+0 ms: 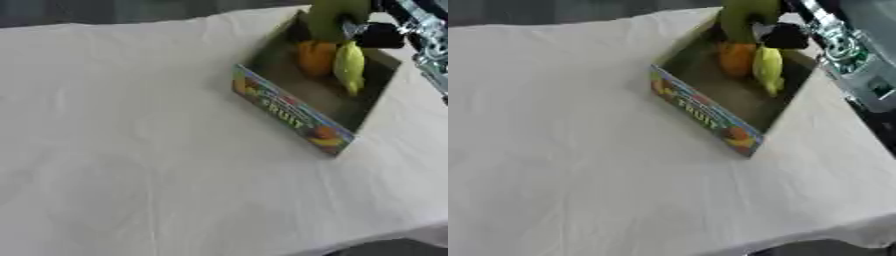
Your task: Pick up the objects with one hand, pass them to the other hand, and then place them into the box on the other side of the table.
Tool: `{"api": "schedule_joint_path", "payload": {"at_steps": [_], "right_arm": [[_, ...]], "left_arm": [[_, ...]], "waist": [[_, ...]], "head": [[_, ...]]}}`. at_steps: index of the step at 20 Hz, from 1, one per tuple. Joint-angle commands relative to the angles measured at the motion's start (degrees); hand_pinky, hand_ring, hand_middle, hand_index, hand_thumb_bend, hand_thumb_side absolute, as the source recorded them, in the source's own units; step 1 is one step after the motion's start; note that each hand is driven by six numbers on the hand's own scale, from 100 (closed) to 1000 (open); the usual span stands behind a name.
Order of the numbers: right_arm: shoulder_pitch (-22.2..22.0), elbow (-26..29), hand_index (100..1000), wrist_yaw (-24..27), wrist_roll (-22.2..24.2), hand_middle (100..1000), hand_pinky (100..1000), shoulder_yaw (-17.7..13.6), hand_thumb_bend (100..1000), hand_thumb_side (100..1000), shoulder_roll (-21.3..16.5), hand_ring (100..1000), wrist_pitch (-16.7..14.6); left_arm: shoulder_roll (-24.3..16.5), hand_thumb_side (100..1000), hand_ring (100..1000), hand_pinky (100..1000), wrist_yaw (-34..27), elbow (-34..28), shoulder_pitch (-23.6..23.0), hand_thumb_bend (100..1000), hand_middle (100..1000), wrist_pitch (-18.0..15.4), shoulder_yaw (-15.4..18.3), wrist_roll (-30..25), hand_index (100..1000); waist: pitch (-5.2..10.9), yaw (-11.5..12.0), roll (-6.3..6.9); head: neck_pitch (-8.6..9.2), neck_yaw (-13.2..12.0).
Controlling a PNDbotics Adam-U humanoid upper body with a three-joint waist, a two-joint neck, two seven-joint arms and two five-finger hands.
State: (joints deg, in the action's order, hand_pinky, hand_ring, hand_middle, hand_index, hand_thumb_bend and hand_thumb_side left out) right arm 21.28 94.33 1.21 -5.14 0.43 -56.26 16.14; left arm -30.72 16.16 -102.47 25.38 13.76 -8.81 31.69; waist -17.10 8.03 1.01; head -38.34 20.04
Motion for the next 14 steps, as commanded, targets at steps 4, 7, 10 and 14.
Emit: {"api": "schedule_joint_path", "payload": {"at_steps": [4, 7, 10, 14], "right_arm": [[0.27, -3.42, 702, -5.32, 1.35, 584, 909, -0.12, 100, 224, -2.1, 716, -2.57], [-0.02, -3.7, 915, -8.95, 2.55, 819, 934, -0.16, 100, 301, -2.22, 863, -4.7], [-0.3, -3.68, 991, -12.64, 5.13, 901, 995, -1.05, 100, 416, -2.44, 934, -7.04], [-0.7, -3.15, 999, -16.07, 5.22, 929, 1000, -1.94, 138, 491, -2.56, 954, -6.62]], "left_arm": [[-1.14, 405, 591, 537, 0.42, -1.27, 0.08, 888, 616, 0.31, 1.78, 1.48, 754], [-1.16, 406, 591, 537, 0.41, -1.0, -0.09, 885, 616, 0.46, 2.12, 2.1, 755], [-1.36, 408, 592, 537, 0.36, -0.66, -0.25, 884, 617, 0.67, 2.26, 2.33, 757], [-1.45, 409, 593, 538, 0.41, -0.44, -0.46, 881, 618, 0.75, 2.27, 2.31, 758]], "waist": [[0.62, 0.37, -0.15], [0.6, 0.27, -0.22], [0.65, 0.03, -0.23], [0.77, -0.27, -0.27]], "head": [[1.51, 0.85], [1.05, 0.75], [0.53, 0.46], [-0.03, -0.07]]}}
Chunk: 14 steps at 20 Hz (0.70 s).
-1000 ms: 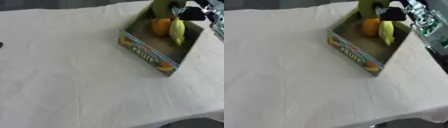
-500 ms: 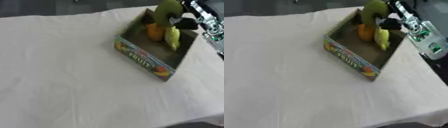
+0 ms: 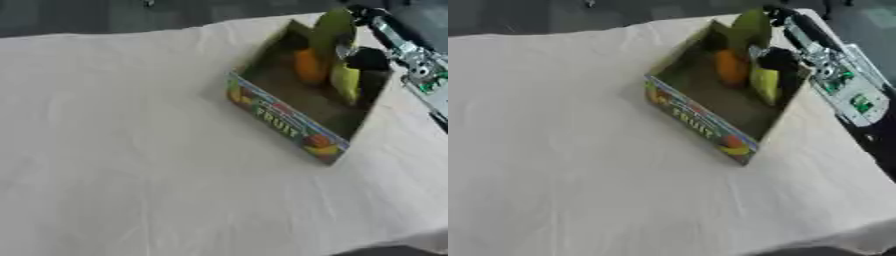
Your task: Pick up the objects with one hand, pass them to the other hand, and then place them into the box on the other side of the table.
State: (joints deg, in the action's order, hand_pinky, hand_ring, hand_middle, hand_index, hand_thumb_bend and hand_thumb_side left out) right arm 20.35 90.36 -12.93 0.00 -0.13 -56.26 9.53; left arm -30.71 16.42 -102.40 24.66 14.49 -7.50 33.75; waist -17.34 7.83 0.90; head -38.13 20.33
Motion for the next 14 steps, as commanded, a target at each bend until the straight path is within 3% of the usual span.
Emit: {"api": "schedule_joint_path", "payload": {"at_steps": [1, 6, 9, 10, 11, 12, 13, 14], "right_arm": [[0.08, 1.24, 1000, -2.16, -0.24, 939, 1000, -1.56, 140, 476, -2.51, 959, 0.12], [-1.54, 4.98, 1000, -0.14, -2.19, 951, 1000, -3.21, 145, 391, -2.14, 952, 0.2], [-2.53, 7.88, 1000, 2.73, -4.19, 939, 1000, -4.82, 100, 302, -1.93, 941, 0.26], [-2.85, 8.91, 1000, 3.68, -4.93, 937, 1000, -5.48, 100, 247, -1.81, 937, 0.61], [-3.05, 10.13, 1000, 5.52, -6.21, 915, 1000, -6.5, 100, 100, -1.27, 913, 1.31], [-3.3, 11.77, 1000, 8.06, -8.47, 900, 994, -7.89, 100, 100, -0.45, 896, 2.4], [-3.78, 14.45, 986, 11.29, -12.06, 871, 986, -9.55, 100, 407, 1.01, 865, 3.35], [-4.82, 17.98, 985, 14.43, -16.06, 870, 986, -10.7, 100, 420, 2.4, 864, 3.75]], "left_arm": [[-1.48, 409, 593, 538, 0.2, -0.43, 0.23, 881, 617, 0.07, 1.03, 0.29, 758], [-1.58, 407, 592, 536, 0.41, 0.18, -0.1, 877, 615, 0.25, 1.34, 0.69, 755], [-1.54, 408, 593, 537, 0.71, 0.49, -0.13, 876, 615, 0.18, 1.39, 0.88, 754], [-1.53, 408, 592, 537, 0.84, 0.57, -0.16, 876, 615, 0.2, 1.43, 0.94, 754], [-1.52, 407, 592, 536, 0.94, 0.62, -0.17, 876, 614, 0.2, 1.5, 1.02, 753], [-1.49, 407, 591, 535, 1.06, 0.63, -0.17, 876, 613, 0.2, 1.62, 1.14, 753], [-1.37, 404, 588, 531, 1.16, 0.63, -0.17, 873, 610, 0.25, 1.86, 1.44, 749], [-1.2, 403, 587, 531, 1.23, 0.66, -0.13, 872, 609, 0.34, 2.11, 1.84, 749]], "waist": [[1.08, -0.15, -0.17], [1.43, -0.61, -0.48], [1.62, -0.88, -0.66], [1.66, -0.93, -0.7], [1.69, -1.0, -0.73], [1.7, -1.07, -0.75], [1.68, -1.15, -0.75], [1.61, -1.19, -0.75]], "head": [[-0.49, -0.54], [-0.75, -1.33], [-0.9, -1.58], [-0.89, -1.68], [-0.89, -1.76], [-0.93, -1.88], [-0.93, -2.1], [-0.83, -2.31]]}}
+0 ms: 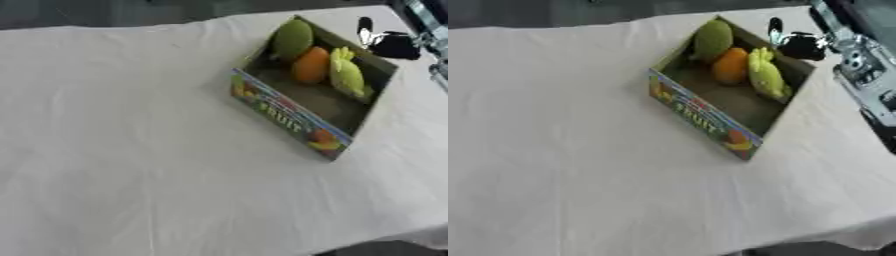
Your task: Pick up the objects with one hand, pass them to the other hand, and then place them into the box on the other side of the table.
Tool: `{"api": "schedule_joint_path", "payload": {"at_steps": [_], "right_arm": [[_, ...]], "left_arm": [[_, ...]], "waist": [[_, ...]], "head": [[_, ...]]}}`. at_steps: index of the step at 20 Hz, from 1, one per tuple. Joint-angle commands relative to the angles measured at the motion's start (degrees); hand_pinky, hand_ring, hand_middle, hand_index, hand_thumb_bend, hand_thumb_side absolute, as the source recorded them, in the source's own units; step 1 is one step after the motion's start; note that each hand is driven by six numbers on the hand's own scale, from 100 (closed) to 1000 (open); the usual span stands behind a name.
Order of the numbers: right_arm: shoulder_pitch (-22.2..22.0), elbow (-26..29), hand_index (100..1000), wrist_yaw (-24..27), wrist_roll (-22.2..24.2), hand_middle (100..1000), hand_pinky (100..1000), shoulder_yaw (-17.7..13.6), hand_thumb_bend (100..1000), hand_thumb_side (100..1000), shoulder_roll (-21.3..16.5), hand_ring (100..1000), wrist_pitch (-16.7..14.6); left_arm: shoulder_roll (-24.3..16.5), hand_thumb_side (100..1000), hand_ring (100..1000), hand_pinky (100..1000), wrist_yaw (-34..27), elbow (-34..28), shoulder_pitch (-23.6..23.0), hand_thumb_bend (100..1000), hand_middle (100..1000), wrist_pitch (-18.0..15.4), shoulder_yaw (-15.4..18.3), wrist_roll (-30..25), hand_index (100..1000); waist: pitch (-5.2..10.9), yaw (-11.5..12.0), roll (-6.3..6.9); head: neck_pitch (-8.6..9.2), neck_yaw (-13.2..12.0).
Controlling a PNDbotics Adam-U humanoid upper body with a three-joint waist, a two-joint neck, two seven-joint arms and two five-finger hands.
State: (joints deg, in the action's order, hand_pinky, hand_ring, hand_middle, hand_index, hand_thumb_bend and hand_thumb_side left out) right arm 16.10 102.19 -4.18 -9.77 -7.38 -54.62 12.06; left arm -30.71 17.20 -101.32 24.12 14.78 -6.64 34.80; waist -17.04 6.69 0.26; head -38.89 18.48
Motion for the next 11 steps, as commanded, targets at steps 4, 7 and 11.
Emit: {"api": "schedule_joint_path", "payload": {"at_steps": [4, 7, 11], "right_arm": [[-4.95, 12.04, 1000, 10.82, -18.96, 942, 1000, -4.75, 100, 526, 7.76, 919, -7.51], [-7.94, 12.36, 1000, 11.84, -22.71, 1000, 1000, -5.02, 100, 531, 13.82, 954, -13.47], [-10.27, 12.39, 1000, 12.39, -23.32, 1000, 1000, -5.84, 100, 545, 19.68, 954, -14.17]], "left_arm": [[1.09, 407, 580, 516, -0.3, 0.67, 0.5, 867, 606, 0.32, 2.77, 3.61, 748], [3.69, 472, 583, 497, -3.18, 2.27, 0.52, 832, 628, -0.56, 4.17, 7.32, 770], [7.02, 515, 595, 488, -10.85, 5.89, 0.24, 812, 675, -4.59, 5.59, 12.22, 787]], "waist": [[1.3, 0.15, 0.13], [1.76, 0.45, 0.72], [2.63, 0.61, 1.5]], "head": [[0.17, -1.49], [0.4, -2.54], [0.55, -3.61]]}}
